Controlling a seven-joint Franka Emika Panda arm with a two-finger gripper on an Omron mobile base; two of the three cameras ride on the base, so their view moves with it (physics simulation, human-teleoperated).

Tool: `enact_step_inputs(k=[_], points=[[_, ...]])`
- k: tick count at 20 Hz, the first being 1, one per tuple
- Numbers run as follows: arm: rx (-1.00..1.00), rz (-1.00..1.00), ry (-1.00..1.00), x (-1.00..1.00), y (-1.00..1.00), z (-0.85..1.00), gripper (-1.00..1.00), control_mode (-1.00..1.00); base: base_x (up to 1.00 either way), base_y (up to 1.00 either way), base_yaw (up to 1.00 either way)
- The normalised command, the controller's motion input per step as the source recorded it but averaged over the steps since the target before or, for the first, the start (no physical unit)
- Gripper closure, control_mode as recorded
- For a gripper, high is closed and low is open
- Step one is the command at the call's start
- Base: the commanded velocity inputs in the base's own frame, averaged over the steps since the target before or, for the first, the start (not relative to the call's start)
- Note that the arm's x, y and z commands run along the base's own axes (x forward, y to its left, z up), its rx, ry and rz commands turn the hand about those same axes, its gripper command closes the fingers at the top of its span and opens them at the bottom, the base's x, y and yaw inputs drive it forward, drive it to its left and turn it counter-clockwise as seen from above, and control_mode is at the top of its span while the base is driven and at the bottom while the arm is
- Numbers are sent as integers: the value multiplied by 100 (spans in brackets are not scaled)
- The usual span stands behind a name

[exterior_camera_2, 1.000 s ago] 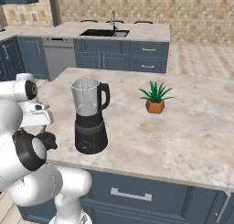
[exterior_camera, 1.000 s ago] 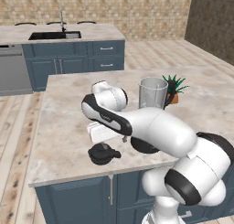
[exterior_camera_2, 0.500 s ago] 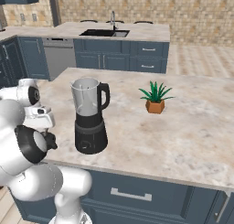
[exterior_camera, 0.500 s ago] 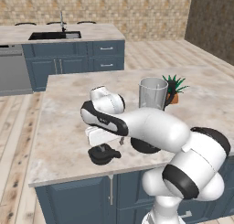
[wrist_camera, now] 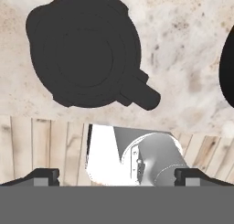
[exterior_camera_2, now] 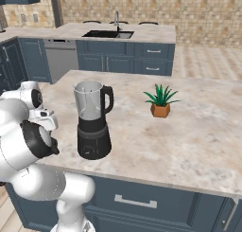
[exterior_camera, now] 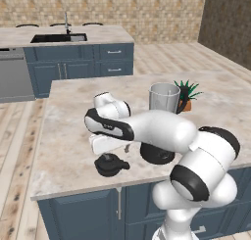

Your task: Open the blender lid, put the pear in the blender, close the lid, and start the blender.

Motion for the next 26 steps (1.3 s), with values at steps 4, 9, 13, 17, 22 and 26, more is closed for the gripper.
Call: enact_step_inputs(k=[4,9,13,17,22,26], points=[[0,0,-9,2,7,-14,-100,-100,0,0,0],[0,0,-6,17,5,-18,-100,-100,0,0,0],[0,0,-4,21,7,-26,-100,-100,0,0,0],[0,0,-2,23,9,-20,-100,-100,0,0,0],[0,0,0,25,13,-10,-100,-100,0,0,0],[0,0,0,24,16,-10,-100,-100,0,0,0]])
